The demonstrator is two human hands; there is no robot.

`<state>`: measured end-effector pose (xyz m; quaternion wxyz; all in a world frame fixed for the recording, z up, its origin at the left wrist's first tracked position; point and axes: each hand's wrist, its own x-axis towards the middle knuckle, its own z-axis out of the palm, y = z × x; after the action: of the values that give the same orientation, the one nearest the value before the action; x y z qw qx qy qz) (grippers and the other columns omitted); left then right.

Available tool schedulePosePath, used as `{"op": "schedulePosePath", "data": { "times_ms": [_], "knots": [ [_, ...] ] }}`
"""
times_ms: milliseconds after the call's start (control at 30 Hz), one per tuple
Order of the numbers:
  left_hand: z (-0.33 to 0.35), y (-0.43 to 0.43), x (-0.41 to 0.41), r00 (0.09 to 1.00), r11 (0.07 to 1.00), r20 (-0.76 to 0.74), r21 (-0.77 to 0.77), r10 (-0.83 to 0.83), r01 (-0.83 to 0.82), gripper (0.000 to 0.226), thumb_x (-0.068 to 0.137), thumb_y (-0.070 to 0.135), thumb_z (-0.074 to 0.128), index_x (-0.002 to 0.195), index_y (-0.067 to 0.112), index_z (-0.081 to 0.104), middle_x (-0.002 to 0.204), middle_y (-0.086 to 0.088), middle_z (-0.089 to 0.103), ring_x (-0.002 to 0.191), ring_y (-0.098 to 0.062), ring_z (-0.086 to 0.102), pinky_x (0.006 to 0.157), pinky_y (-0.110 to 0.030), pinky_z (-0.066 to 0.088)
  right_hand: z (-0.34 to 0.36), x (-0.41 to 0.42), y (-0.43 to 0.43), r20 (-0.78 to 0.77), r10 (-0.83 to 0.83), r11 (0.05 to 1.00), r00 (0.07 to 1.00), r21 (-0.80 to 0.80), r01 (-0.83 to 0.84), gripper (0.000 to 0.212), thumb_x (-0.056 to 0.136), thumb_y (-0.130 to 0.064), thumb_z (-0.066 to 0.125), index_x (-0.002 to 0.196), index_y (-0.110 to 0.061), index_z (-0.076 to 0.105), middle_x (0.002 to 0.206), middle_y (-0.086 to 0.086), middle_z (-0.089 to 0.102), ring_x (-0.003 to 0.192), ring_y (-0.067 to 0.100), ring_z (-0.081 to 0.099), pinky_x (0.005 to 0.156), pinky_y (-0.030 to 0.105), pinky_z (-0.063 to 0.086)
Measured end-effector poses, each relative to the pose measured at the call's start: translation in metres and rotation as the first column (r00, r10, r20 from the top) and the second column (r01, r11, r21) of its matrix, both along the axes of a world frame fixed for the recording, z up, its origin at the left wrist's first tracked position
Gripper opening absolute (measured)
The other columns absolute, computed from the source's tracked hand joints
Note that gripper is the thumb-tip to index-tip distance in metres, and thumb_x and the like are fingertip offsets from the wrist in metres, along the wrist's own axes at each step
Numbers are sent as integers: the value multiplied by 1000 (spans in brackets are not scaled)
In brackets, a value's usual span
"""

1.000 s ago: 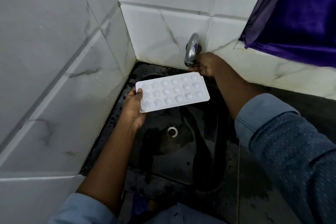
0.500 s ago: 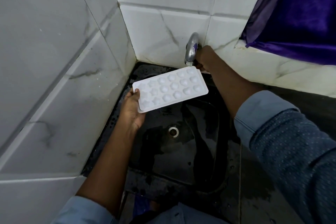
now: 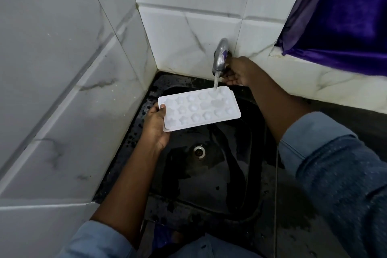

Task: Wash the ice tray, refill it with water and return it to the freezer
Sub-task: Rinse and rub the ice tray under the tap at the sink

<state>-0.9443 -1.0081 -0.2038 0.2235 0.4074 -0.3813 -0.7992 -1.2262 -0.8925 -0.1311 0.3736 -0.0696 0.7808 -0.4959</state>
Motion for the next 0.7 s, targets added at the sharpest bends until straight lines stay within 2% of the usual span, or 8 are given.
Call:
{"op": "schedulePosePath", "data": {
  "times_ms": [67,167,233,333,433,500,567,700],
  "knots": [
    [-5,2,-2,1000,1000,9,3,-9,9,38,114,19,45,146,1,56,138,-20,69,120,-40,70,81,-48,66,-1,0,13,-5,-12,1000,1000,8,12,57,103,-59,55,114,-4,65,103,15,72,84,29,72,78,36,59],
    [-14,4,-5,1000,1000,19,18,-12,12,37,114,18,46,146,1,55,140,-21,68,124,-42,68,94,-55,61,-13,8,39,-115,25,993,993,115,-11,41,105,-50,55,100,-10,64,104,11,70,77,24,65,69,32,50],
    [-20,7,-8,999,999,16,17,-32,32,37,114,19,47,145,2,56,140,-21,68,123,-42,69,91,-54,62,-26,18,58,-139,66,983,988,181,-40,40,104,-44,58,105,-6,68,104,12,70,79,24,62,68,32,48],
    [-23,12,-13,999,999,12,29,-44,44,34,114,18,46,144,5,57,136,-18,70,120,-40,71,83,-50,65,-45,37,81,-123,87,976,989,208,-60,45,104,-37,61,118,5,68,103,22,72,86,35,70,76,40,56],
    [-25,19,-23,998,997,6,37,-62,61,35,115,17,44,145,5,57,138,-19,70,122,-41,69,89,-53,62,-61,48,96,-149,60,984,987,176,-33,40,103,-29,63,104,11,66,85,21,61,79,34,69,68,38,54],
    [-26,23,-30,998,996,7,51,-67,67,35,115,17,43,144,5,57,137,-18,70,120,-40,71,86,-51,63,-68,49,100,-240,66,979,968,202,-17,29,99,-26,62,83,-2,62,77,14,48,71,25,54,64,34,42],
    [-27,26,-36,997,995,3,67,-80,80,34,115,17,43,144,5,58,135,-17,71,118,-39,72,84,-50,64,-70,47,104,-298,62,977,953,212,3,21,97,-21,61,79,-14,54,77,12,42,70,21,47,66,33,34],
    [-35,29,-51,995,993,-2,60,-102,102,38,114,21,45,145,3,57,137,-21,70,121,-44,69,90,-56,62,-76,39,110,-323,27,973,946,226,50,21,94,-16,60,77,-14,49,77,13,38,68,20,42,66,34,28]
  ]
}}
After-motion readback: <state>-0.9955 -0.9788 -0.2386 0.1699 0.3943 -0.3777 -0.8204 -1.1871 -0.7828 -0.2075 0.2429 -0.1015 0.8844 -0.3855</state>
